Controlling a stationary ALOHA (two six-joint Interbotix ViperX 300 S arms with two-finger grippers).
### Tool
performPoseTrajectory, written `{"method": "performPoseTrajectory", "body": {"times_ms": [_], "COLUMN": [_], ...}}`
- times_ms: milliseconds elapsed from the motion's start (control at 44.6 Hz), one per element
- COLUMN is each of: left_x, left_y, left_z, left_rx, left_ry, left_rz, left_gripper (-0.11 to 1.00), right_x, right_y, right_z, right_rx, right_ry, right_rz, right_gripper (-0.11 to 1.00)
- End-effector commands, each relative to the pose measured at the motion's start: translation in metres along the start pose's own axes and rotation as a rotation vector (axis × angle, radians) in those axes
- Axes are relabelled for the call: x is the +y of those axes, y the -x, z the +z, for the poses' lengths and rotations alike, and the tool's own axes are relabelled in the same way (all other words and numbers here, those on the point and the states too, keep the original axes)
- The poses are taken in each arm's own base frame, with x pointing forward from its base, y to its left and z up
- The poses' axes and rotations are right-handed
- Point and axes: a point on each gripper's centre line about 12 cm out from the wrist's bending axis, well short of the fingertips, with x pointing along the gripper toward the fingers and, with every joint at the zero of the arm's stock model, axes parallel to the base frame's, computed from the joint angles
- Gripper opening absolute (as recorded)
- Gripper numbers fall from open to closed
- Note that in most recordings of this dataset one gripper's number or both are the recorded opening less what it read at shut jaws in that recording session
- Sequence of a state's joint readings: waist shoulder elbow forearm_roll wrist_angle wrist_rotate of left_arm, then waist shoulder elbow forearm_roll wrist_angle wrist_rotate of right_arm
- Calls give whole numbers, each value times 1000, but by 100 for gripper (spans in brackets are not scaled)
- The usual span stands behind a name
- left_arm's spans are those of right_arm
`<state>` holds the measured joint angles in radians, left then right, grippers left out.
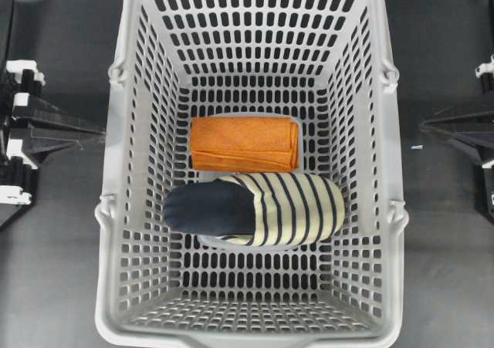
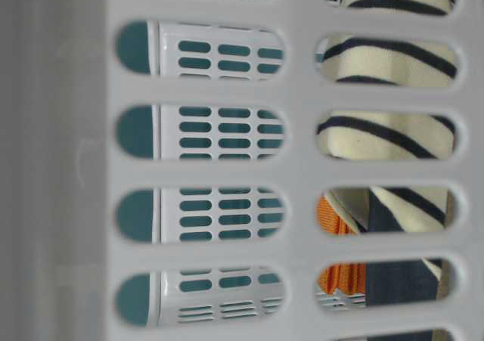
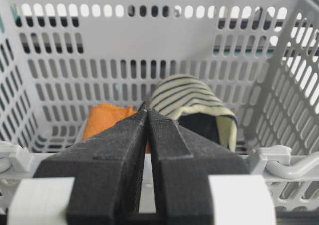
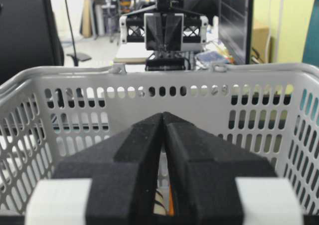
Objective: Pick up the slipper from the shopping basket with the left arm.
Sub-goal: 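Move the left gripper from the left side toward the basket, then lower the open left gripper into the basket over the striped slipper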
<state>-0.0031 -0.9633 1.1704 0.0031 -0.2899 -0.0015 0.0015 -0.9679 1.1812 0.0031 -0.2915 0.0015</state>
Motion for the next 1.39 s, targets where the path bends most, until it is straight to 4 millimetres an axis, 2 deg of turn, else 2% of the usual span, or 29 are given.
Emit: {"method": "performPoseTrajectory", "body": {"times_ms": [0, 90, 202, 292, 381, 538, 763, 942, 1077, 1189, 1368], "left_x": [-1, -1, -1, -3, -7, -15, -24, -31, -33, -40, -52], "left_y": [-5, -8, -10, -12, -16, -30, -65, -100, -122, -140, -169], "left_z": [13, 20, 30, 40, 47, 50, 55, 45, 46, 45, 32], "left_rx": [6, 55, 118, 150, 175, 228, 284, 352, 368, 392, 545], "left_ry": [-35, -38, -50, -52, -52, -53, -35, 20, 69, 102, 140], "left_rz": [-12, -10, -10, -16, -36, -69, -91, -94, -86, -91, -83], "left_gripper": [6, 0, 0, 0, 0, 0, 0, 0, 0, 0, 0], "right_x": [0, -3, -8, -6, 1, 13, 13, 13, 12, 12, 12], "right_y": [-3, -2, 1, 3, 4, 4, 3, 2, 4, 6, 13], "right_z": [6, 9, 10, 8, 6, 8, 3, 9, 9, 9, 12], "right_rx": [-18, -40, -52, -23, 21, 59, 137, 132, 155, 162, 137], "right_ry": [-24, -210, -502, -569, -460, -139, -88, 49, 142, 172, 174], "right_rz": [1, -25, -65, -57, -16, 66, 61, 72, 72, 76, 76], "right_gripper": [0, 0, 0, 0, 0, 0, 0, 0, 0, 0, 0]}}
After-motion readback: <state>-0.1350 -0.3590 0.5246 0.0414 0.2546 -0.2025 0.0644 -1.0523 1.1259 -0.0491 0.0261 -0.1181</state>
